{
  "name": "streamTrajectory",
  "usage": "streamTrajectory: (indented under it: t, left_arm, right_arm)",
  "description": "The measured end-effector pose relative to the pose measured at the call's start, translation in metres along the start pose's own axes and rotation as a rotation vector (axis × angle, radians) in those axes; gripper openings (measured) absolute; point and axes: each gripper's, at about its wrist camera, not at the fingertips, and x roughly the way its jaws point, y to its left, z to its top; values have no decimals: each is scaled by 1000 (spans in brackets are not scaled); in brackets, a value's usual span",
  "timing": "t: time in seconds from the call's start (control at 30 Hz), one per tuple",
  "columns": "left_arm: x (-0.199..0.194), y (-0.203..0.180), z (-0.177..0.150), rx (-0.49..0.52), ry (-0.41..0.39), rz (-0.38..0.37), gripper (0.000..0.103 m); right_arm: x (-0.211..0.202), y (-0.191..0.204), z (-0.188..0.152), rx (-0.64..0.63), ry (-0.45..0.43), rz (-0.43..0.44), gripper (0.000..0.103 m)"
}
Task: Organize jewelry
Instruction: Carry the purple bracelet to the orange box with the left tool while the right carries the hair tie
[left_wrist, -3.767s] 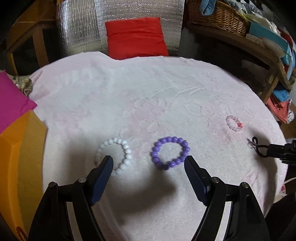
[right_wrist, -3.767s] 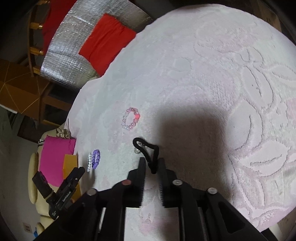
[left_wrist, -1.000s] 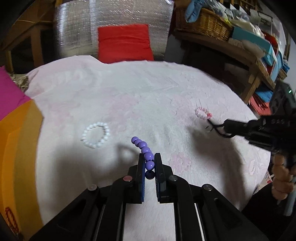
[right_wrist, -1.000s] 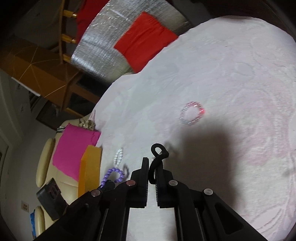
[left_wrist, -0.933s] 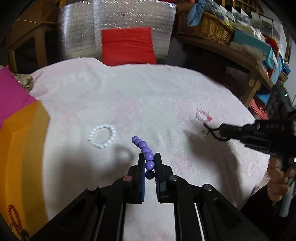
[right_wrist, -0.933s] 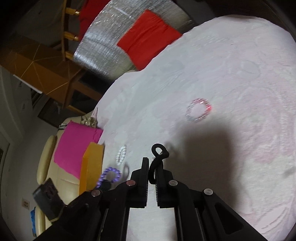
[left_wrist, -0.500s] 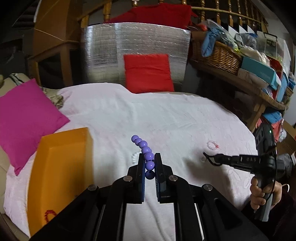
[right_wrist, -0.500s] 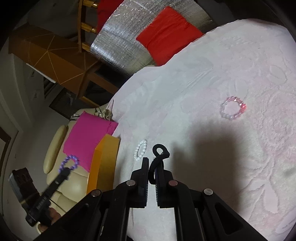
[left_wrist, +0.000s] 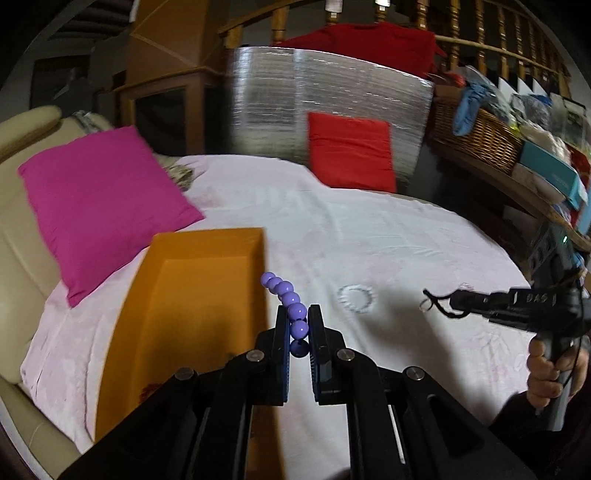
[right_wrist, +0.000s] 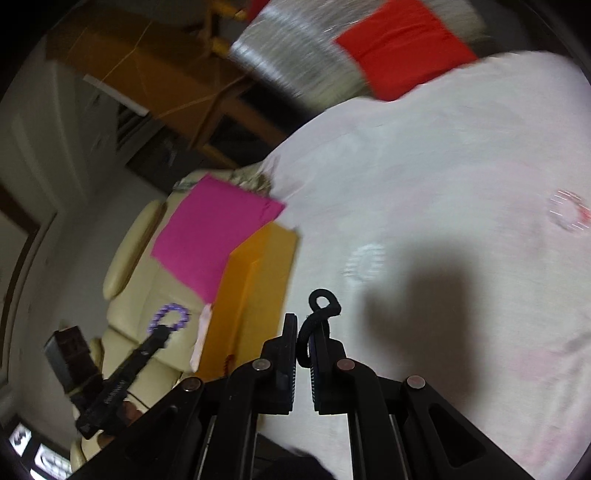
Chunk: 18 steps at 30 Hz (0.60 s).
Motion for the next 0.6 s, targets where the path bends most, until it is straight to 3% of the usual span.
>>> streamTrajectory:
  t: [0.27, 0.6]
  left_arm:
    - [13, 44, -18, -61, 26, 44, 9]
    - [43, 81, -35, -111, 104, 84, 10]
  right_arm:
    - [82, 76, 6, -139, 135, 54, 7]
    - [174, 119, -6, -252, 268, -7, 7]
